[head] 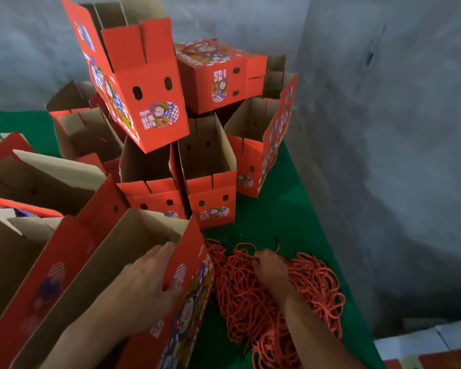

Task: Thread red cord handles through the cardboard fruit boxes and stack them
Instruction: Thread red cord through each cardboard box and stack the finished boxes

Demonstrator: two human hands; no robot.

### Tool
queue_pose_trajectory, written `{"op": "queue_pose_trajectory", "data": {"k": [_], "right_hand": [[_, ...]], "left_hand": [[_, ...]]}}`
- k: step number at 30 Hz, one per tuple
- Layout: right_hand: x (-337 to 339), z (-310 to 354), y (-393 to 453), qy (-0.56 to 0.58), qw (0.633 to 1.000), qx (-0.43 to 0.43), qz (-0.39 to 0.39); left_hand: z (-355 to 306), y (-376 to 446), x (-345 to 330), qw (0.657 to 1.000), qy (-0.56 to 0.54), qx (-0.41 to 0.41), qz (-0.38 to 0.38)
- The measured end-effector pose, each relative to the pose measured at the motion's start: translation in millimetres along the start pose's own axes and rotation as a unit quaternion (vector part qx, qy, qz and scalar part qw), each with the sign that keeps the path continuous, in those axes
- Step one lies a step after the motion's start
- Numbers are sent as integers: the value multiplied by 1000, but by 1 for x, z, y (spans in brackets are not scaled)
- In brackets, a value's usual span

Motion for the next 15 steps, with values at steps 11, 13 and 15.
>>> {"op": "queue_pose_trajectory", "data": {"k": [11, 13, 15], "right_hand": [[74, 9, -64, 521, 851, 41, -54], [83, 2, -78, 590, 803, 60, -54], [85, -9, -87, 656, 749, 56, -71]], "left_hand": [[11, 3, -7, 998, -43, 46, -14], [13, 6, -8, 998, -49, 49, -12], [12, 10, -9, 997, -57, 45, -9]]}}
Point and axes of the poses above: each hand's wrist, its own y-axis towards the middle knuckle, its own x-axis out of the back of the hand, z = x × y, the point moved 1 cm from there along y, towards the middle knuckle, and after that the axes turned 13 degrees about -x, right-handed, at the moved point
